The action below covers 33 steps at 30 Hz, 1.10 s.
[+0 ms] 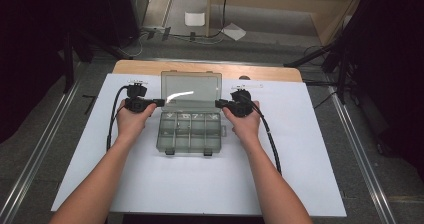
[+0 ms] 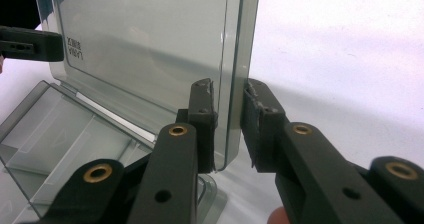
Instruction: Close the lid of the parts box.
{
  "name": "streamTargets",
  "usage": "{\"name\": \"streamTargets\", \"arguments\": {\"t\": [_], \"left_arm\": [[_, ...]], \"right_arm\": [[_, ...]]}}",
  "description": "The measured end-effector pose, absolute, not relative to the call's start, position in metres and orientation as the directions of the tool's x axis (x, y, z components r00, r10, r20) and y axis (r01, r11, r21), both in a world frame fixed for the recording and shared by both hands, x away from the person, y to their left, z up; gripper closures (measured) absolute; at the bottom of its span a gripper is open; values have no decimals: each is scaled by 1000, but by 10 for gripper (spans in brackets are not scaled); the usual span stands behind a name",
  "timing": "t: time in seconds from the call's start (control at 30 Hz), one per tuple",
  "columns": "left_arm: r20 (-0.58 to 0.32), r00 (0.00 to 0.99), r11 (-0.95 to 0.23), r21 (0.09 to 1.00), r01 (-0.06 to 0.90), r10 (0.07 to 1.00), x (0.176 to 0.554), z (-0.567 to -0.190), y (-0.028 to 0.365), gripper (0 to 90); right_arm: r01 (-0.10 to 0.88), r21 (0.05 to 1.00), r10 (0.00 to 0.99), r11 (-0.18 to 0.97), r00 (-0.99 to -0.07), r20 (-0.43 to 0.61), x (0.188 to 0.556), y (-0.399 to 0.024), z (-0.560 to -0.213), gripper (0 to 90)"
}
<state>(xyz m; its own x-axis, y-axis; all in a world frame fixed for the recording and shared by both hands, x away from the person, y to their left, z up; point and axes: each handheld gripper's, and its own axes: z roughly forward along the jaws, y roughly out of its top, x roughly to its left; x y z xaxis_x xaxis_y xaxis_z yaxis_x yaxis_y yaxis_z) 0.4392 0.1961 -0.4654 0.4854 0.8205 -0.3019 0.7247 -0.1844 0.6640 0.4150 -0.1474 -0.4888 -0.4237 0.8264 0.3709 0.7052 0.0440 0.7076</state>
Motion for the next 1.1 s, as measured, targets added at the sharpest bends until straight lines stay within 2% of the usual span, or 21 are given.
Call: {"name": "streamTargets", "arguments": {"t": [0.27, 0.33, 0.5, 0.57, 0.63, 0.97, 1.1], "left_arm": [[-293, 494, -190, 674, 714, 818, 437, -466, 197, 850], [-294, 496, -187, 679, 710, 817, 437, -466, 197, 851], [-279, 499, -193, 687, 701, 820, 435, -465, 196, 852], [-282, 499, -188, 690, 699, 819, 434, -466, 197, 853], [-287, 503, -186, 693, 697, 816, 434, -466, 198, 853], [-291, 501, -177, 698, 694, 815, 432, -467, 198, 853], [-287, 504, -178, 704, 688, 814, 432, -468, 198, 853]], "right_arm": [[710, 703, 824, 49, -427, 373, 415, -150, -487, 799], [710, 702, 834, 56, -420, 358, 415, -151, -485, 841], [714, 698, 837, 56, -415, 357, 415, -151, -486, 839], [711, 700, 842, 66, -416, 344, 416, -149, -485, 803], [709, 704, 838, 45, -410, 360, 420, -149, -483, 716], [680, 733, 840, 25, -411, 353, 442, -147, -450, 658], [676, 737, 840, 8, -404, 362, 447, -149, -445, 704]]}}
